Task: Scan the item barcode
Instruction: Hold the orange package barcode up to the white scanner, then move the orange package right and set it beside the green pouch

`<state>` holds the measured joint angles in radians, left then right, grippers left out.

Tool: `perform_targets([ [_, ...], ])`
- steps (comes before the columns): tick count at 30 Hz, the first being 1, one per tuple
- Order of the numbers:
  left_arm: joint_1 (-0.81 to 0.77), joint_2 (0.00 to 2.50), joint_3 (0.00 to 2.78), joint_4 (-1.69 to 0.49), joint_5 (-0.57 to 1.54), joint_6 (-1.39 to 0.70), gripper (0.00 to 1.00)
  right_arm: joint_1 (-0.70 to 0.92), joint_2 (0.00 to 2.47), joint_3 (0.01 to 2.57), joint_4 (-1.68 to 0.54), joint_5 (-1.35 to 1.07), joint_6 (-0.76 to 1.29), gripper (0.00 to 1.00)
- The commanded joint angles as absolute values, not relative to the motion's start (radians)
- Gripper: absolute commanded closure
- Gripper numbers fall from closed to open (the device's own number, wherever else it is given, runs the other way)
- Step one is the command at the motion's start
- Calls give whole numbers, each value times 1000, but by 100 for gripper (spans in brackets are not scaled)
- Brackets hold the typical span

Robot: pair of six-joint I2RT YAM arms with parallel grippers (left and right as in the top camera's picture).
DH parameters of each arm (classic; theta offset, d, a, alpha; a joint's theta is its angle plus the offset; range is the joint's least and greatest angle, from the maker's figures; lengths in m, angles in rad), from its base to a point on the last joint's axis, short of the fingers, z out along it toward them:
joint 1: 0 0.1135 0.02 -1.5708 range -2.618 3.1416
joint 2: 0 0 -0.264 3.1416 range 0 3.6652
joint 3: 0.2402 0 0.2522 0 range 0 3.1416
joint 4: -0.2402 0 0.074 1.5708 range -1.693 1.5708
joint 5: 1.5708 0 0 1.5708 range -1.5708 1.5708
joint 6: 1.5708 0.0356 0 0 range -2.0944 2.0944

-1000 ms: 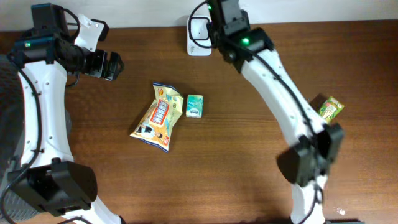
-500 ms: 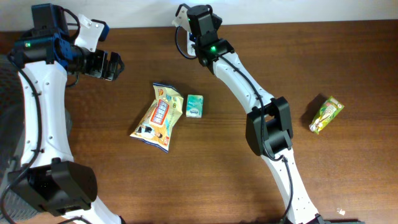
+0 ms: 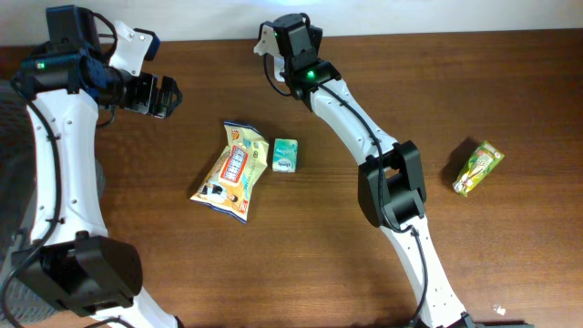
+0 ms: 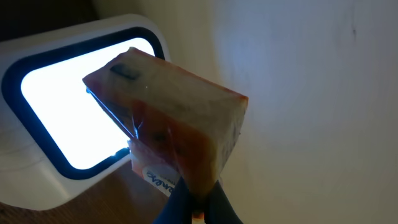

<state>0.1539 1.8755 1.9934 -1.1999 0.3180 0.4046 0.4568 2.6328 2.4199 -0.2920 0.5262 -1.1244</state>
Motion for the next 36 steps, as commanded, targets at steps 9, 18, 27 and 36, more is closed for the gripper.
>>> perform_targets([
  [9,156,1868,2001,-1198,326,421,1,479,2112,2431,-1152,156,-176,96],
  [18,157,1868,2001,-1198,326,421,1,140,2066,2019,-1610,-146,72,96],
  [27,156,1868,2001,-1198,326,421,1,-214,2067,1531,-1112,-91,54,91],
  [36,156,1868,2001,-1198,326,421,1,-94,2067,1858,-1331,-573,1,41],
])
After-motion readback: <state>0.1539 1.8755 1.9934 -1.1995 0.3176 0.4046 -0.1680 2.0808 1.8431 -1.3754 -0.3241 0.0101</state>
